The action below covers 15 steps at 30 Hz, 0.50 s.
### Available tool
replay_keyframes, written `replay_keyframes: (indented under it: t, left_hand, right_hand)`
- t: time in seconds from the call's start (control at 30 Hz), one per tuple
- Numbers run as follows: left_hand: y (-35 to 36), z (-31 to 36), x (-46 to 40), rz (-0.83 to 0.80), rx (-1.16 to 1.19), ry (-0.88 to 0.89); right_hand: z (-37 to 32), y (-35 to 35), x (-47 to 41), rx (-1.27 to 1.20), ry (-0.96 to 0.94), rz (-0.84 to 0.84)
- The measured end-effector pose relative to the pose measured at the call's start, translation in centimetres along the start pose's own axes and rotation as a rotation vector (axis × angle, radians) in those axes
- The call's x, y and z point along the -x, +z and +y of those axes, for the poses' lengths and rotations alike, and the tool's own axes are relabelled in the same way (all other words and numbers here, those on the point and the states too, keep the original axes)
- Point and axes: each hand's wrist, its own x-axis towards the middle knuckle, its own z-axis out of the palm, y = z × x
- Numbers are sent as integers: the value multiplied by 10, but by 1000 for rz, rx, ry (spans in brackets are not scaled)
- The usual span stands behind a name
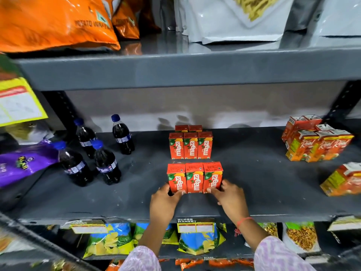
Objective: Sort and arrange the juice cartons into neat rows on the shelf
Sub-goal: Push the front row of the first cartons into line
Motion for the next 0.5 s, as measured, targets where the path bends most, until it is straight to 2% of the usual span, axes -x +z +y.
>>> replay_keyframes:
  t: [0.33,0.5]
  left_hand:
    - [-7,-2,11,-9,-30,2]
    - [-9,-4,11,-44,7,10]
  right_hand:
    - [-1,2,15,62,-17,5]
    - [3,-1,15,56,-10,-51]
